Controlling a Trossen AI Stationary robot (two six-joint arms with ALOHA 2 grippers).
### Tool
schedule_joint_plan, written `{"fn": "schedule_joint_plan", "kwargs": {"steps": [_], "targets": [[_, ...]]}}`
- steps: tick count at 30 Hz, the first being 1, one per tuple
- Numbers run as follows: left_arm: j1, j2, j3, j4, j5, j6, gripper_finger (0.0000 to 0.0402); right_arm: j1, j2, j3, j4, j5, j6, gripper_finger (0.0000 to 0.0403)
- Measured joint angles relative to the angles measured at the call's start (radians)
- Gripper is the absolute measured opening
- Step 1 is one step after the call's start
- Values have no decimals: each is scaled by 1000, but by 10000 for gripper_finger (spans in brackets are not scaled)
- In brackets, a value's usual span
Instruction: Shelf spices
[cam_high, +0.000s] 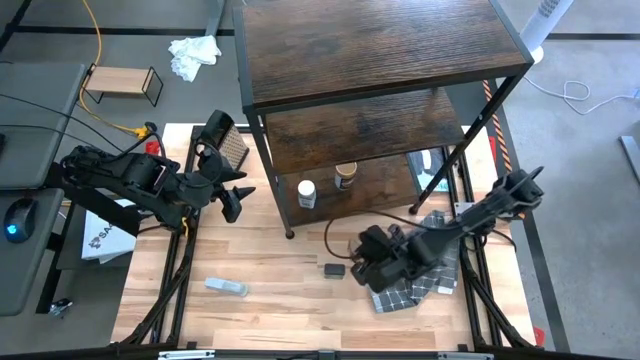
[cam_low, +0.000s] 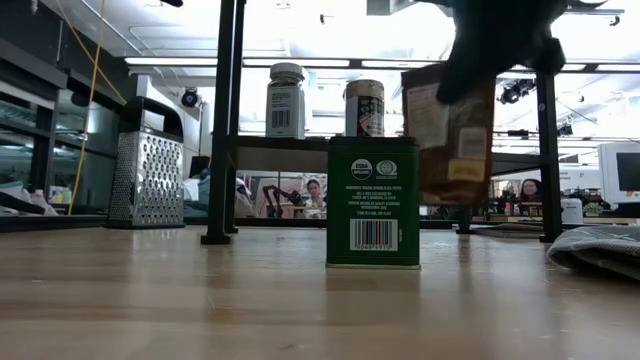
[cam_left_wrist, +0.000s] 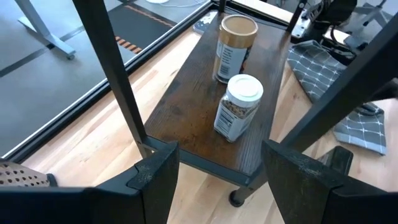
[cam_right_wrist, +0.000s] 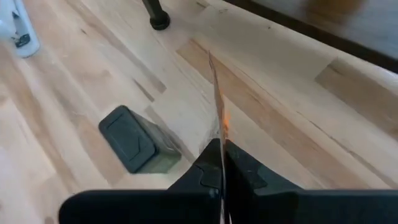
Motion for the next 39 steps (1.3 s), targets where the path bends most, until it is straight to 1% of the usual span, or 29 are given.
{"fn": "schedule_joint_plan", "kwargs": {"steps": [4,10,18,21,27,30,32,35,39], "targets": [[0,0,0,0,0,0,223,-22,20,-16,44,1,-21,0],[0,0,0,0,-1,-8,223,-46,40,-16,59,7,-39,0],[0,0,0,0,13,-16,223,-53,40,-16,68,-33,-52,3],[0,0,0,-1,13,-15,223,-53,40,-16,68,-47,-69,26],[0,0,0,-1,14,-10,223,-53,40,-16,69,-45,-64,113],[0,0,0,0,19,-9,223,-53,40,-8,65,-43,-62,146],[0,0,0,-1,20,-9,223,-53,40,8,63,-41,-70,159],[0,0,0,-1,37,-9,223,-56,35,42,30,-35,-133,170],[0,0,0,-1,105,-9,223,-63,32,95,-47,-29,-227,172]]}}
